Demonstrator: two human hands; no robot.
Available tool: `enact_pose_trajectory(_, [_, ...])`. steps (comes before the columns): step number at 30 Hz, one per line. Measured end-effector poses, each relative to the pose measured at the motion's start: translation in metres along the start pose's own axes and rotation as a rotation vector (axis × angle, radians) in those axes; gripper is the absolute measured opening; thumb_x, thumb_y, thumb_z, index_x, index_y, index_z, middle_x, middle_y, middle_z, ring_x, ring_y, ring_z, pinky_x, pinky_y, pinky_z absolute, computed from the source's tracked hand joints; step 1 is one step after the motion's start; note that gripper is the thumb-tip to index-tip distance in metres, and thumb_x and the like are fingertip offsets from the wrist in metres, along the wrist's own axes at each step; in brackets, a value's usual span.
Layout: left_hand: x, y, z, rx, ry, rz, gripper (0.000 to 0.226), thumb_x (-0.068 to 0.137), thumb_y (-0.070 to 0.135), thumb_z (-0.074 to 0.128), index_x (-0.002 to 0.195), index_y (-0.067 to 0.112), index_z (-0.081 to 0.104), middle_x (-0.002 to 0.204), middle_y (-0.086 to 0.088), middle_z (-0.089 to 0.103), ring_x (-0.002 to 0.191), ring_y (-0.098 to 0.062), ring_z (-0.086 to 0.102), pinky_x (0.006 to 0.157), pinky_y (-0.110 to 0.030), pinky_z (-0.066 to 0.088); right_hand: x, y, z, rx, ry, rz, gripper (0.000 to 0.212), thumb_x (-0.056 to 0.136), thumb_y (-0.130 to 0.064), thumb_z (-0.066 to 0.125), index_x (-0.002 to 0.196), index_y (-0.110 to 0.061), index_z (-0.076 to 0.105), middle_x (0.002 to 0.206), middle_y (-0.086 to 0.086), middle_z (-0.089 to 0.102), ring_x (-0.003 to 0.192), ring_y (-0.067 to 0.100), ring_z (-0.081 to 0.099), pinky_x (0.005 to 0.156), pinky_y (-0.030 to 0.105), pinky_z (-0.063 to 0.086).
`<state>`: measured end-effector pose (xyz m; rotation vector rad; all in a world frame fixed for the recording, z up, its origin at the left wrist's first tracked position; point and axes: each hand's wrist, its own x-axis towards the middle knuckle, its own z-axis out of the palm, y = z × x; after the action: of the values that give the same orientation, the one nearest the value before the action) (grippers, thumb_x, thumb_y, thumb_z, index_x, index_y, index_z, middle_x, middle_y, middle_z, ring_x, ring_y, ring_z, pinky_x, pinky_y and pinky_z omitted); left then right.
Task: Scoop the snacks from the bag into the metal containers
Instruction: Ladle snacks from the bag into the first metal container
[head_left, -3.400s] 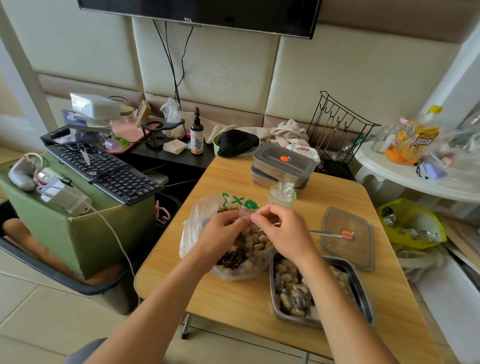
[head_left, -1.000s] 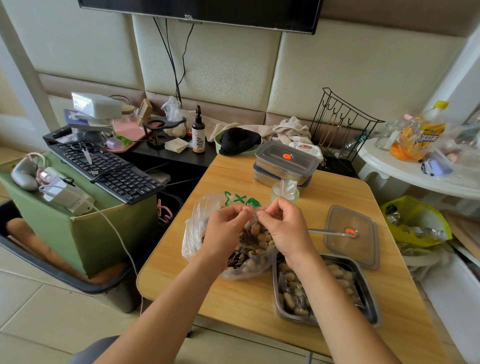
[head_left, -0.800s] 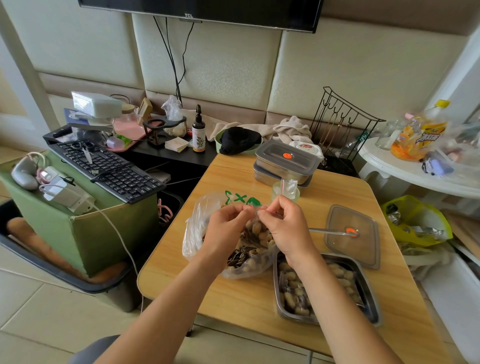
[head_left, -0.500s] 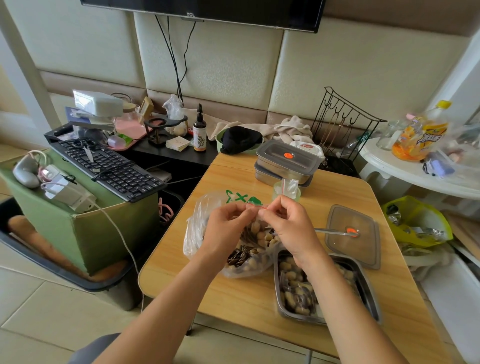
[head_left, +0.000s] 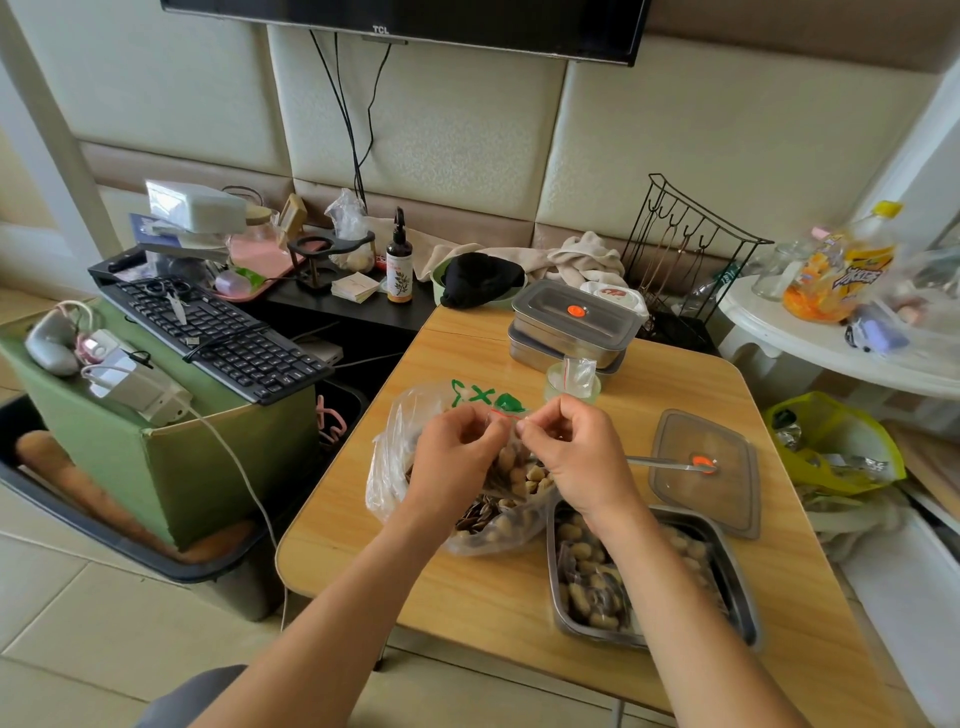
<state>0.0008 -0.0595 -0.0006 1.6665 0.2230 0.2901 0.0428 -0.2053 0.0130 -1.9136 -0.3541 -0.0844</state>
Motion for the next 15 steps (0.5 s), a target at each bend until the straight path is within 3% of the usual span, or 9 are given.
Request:
enact_pose_trajectory(9, [0.001, 0.001, -0.003, 0.053, -0.044, 0.035, 0.015, 0.097, 0.032, 0.07, 0.092, 0.02, 0.077, 0.083, 0.003, 0.077, 0.081, -0.011, 0.075, 0.079, -0.043, 0.064, 0.002, 0.001, -0.008, -0.056, -0.035, -0.04, 0.012, 0.091, -0.02, 0.077, 0.082, -0.018, 0.069, 0.079, -0.003, 0.07, 0.078, 0.012, 0.066, 0.071, 0.025, 0.054])
enact_pose_trajectory(13, [0.0, 0.004, -0.002, 0.022, -0.047, 0.023, 0.019, 0.098, 0.033, 0.068, 0.093, 0.016, 0.075, 0.085, -0.003, 0.077, 0.084, -0.022, 0.076, 0.08, -0.05, 0.062, 0.001, 0.002, -0.011, 0.038, -0.099, 0.013, 0.01, 0.094, -0.022, 0.074, 0.087, -0.016, 0.069, 0.088, 0.006, 0.07, 0.089, 0.024, 0.066, 0.08, 0.04, 0.056])
enact_pose_trajectory(15, [0.0, 0.001, -0.002, 0.031, -0.057, 0.02, 0.02, 0.098, 0.034, 0.068, 0.094, 0.016, 0.074, 0.086, -0.004, 0.077, 0.085, -0.023, 0.076, 0.08, -0.053, 0.062, 0.001, 0.003, -0.012, 0.056, -0.094, 0.028, 0.01, 0.093, -0.019, 0.074, 0.086, -0.014, 0.069, 0.089, 0.012, 0.07, 0.086, 0.025, 0.066, 0.079, 0.044, 0.056])
